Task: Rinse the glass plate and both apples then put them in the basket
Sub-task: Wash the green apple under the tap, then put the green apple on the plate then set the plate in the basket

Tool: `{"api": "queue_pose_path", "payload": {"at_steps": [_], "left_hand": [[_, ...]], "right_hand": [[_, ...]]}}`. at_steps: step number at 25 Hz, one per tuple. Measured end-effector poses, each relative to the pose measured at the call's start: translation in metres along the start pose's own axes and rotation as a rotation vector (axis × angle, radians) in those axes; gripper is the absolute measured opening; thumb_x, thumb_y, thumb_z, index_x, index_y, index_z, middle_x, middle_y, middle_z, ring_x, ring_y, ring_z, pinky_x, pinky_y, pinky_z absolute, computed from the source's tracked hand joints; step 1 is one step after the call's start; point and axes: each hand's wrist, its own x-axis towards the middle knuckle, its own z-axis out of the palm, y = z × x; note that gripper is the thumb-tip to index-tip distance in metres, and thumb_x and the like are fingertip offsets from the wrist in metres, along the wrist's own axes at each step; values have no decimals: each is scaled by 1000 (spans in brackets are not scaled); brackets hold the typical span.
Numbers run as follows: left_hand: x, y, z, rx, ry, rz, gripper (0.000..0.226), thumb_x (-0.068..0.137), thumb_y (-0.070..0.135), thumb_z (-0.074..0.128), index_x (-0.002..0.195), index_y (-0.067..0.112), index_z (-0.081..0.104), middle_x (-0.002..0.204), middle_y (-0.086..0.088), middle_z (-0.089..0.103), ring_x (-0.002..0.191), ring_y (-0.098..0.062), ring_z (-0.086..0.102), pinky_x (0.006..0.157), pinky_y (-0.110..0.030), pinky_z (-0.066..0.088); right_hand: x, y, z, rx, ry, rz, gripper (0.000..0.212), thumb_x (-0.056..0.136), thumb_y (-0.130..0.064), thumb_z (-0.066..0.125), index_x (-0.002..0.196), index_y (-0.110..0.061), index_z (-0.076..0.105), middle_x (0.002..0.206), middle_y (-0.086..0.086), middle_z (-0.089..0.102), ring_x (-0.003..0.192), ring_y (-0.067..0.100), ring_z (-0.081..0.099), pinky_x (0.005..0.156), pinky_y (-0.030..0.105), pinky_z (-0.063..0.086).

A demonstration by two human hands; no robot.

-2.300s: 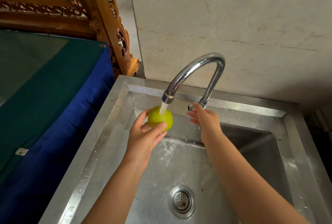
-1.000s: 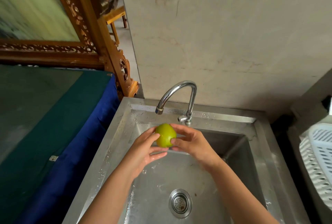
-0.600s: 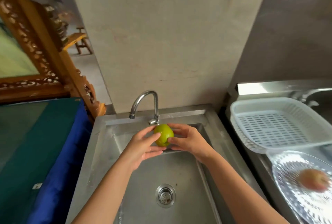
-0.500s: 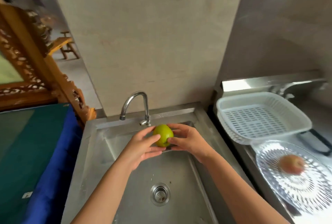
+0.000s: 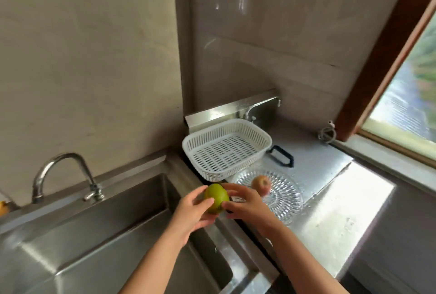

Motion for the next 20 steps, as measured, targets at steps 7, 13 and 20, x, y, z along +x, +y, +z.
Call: {"api": "queue_pose_path", "payload": {"at_steps": [7,13,20], "left_hand": [[75,-40,105,113,-14,-87,41,85,9,62,121,28,53,129,-13,50,109,-34,61,61,-27,58],[112,-74,165,158,127,-127,49,86,9,61,129,26,49,123,-5,49,100,-31,63,61,-26,60],[120,-88,191,225,231,-205,47,88,10,58,131,24,45,127,-4,48,73,-18,67,59,-23,58]], "right_hand": [[22,80,-118,-89,38,14,43,73,-9,75,103,-37,61,108,2,68,95,17,68,80,30,58],[64,133,-187,-156,-101,0,46,68,-8,78,98,-36,58,100,-6,68,93,13,66,77,23,56],[83,156,-208,-158,-263,53,45,67,-8,77,100,-30,55,106,4,67,91,18,68,79,33,57]]}}
